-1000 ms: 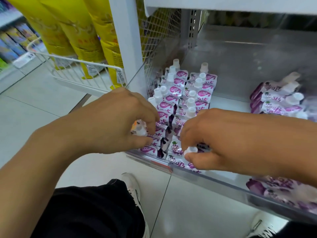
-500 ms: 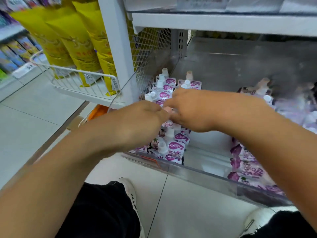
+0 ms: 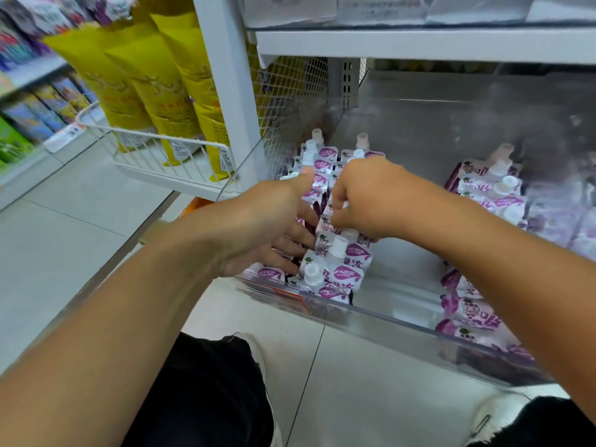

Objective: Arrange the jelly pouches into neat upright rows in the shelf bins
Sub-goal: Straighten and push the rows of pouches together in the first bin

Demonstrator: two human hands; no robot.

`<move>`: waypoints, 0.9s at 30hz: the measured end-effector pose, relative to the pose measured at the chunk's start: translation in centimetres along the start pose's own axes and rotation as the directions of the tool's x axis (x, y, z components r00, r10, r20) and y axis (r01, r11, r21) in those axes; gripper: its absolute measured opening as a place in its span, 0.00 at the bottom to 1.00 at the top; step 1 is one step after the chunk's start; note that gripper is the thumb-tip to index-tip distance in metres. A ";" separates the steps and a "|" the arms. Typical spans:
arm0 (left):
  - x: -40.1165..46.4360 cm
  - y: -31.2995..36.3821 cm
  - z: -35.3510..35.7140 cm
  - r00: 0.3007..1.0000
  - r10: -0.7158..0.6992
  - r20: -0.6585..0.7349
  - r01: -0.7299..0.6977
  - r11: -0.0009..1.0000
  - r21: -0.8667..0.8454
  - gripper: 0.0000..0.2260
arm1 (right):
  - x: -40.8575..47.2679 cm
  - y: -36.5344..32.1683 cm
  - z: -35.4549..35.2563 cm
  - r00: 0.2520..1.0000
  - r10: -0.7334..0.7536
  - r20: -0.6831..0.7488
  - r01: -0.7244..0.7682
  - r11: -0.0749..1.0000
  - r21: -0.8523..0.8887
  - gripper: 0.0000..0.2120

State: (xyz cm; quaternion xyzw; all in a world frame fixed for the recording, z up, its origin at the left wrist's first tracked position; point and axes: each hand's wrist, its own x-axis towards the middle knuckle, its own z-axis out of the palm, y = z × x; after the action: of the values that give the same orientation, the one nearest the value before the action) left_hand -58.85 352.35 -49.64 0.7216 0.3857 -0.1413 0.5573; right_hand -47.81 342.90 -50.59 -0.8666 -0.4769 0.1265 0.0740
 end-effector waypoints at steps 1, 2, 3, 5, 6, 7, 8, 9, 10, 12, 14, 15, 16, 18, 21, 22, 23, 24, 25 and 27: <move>0.0 -0.1 0.0 1.000 -0.010 0.028 0.010 1.000 -0.018 0.35 | -0.2 0.2 -0.4 1.000 -0.007 0.005 0.007 1.000 -0.030 0.11; 0.1 -0.2 0.1 0.999 -0.013 0.047 0.014 0.999 -0.031 0.35 | -0.4 0.4 -0.8 0.999 -0.011 0.032 0.013 0.998 -0.067 0.11; 0.2 -0.4 0.3 0.998 -0.011 0.061 0.014 0.999 -0.042 0.35 | -0.6 0.7 -1.3 0.999 -0.012 0.049 0.016 0.996 -0.091 0.10; 0.3 -0.5 0.9 0.998 -0.003 0.070 0.007 0.998 -0.062 0.32 | -0.8 1.1 -1.9 0.997 -0.016 0.074 0.023 0.996 -0.089 0.08; 0.4 -0.4 1.3 0.998 0.000 0.069 0.005 0.998 -0.070 0.30 | -0.8 1.3 -2.0 0.996 -0.029 0.079 0.037 0.994 -0.101 0.07; 0.6 -0.3 1.5 0.998 0.005 0.060 -0.001 0.997 -0.075 0.27 | -0.9 1.3 -2.1 0.996 -0.038 0.079 0.046 0.993 -0.104 0.07; 0.7 -0.2 1.7 0.999 0.010 0.043 -0.007 0.998 -0.066 0.25 | -1.0 1.4 -2.1 0.996 -0.045 0.076 0.053 0.993 -0.107 0.07; 0.7 -0.1 1.7 1.000 0.014 0.012 -0.014 0.999 -0.038 0.23 | -1.1 1.3 -2.2 0.996 -0.050 0.080 0.060 0.991 -0.118 0.07; 0.7 -0.1 1.6 1.000 0.019 -0.020 -0.019 1.000 -0.001 0.22 | -1.2 1.1 -2.2 0.994 -0.051 0.093 0.063 0.988 -0.138 0.08; 0.7 -0.2 1.5 0.999 0.027 -0.029 -0.026 0.999 0.034 0.23 | -1.2 0.9 -2.2 0.992 -0.051 0.117 0.072 0.980 -0.185 0.10; 0.6 -0.3 1.4 1.000 0.024 0.000 -0.024 0.999 0.028 0.28 | -1.2 0.7 -2.2 0.993 -0.048 0.104 0.067 0.981 -0.183 0.11; 0.5 -0.2 1.4 1.000 0.016 0.008 -0.016 1.000 0.022 0.31 | -1.1 0.7 -2.1 0.994 -0.057 0.089 0.073 0.981 -0.180 0.11; 0.5 0.1 1.5 1.000 0.009 0.014 -0.009 1.000 0.025 0.33 | -1.0 0.8 -1.9 0.995 -0.059 0.083 0.073 0.982 -0.176 0.12; 0.7 0.5 1.5 1.000 0.014 0.014 -0.015 0.997 0.075 0.33 | -0.9 0.8 -1.5 0.995 -0.054 0.084 0.066 0.987 -0.145 0.14; 0.4 0.6 0.8 0.998 0.048 -0.027 -0.043 0.986 0.158 0.25 | -0.6 1.1 -1.4 0.996 -0.071 0.048 0.071 0.997 0.003 0.13; 0.3 0.3 0.2 0.996 0.082 -0.018 -0.076 0.976 0.206 0.20 | -0.8 1.3 -1.8 0.997 -0.075 0.017 0.075 0.997 0.020 0.13; 0.2 -0.1 -0.5 0.988 0.152 -0.004 -0.143 0.940 0.311 0.15 | -1.1 1.6 -2.3 0.997 -0.072 -0.009 0.072 0.997 0.026 0.13; -0.1 -0.5 -1.1 0.971 0.235 0.032 -0.225 0.872 0.435 0.12 | -1.5 2.0 -2.8 0.998 -0.059 -0.021 0.060 0.998 0.037 0.13; -0.7 -0.7 -1.4 0.950 0.299 0.090 -0.298 0.784 0.545 0.12 | -2.1 2.4 -3.2 0.999 -0.036 -0.021 0.037 0.998 0.055 0.12; -1.6 -1.0 -1.3 0.931 0.327 0.160 -0.345 0.655 0.673 0.19 | -3.4 2.9 -3.3 1.000 0.019 -0.002 -0.018 0.996 0.082 0.10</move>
State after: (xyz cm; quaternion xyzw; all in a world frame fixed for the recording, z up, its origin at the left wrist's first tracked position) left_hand -60.89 353.00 -48.83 0.9332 0.1580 -0.1780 0.2691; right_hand -46.28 338.46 -47.67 -0.8674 -0.4632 0.1457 0.1091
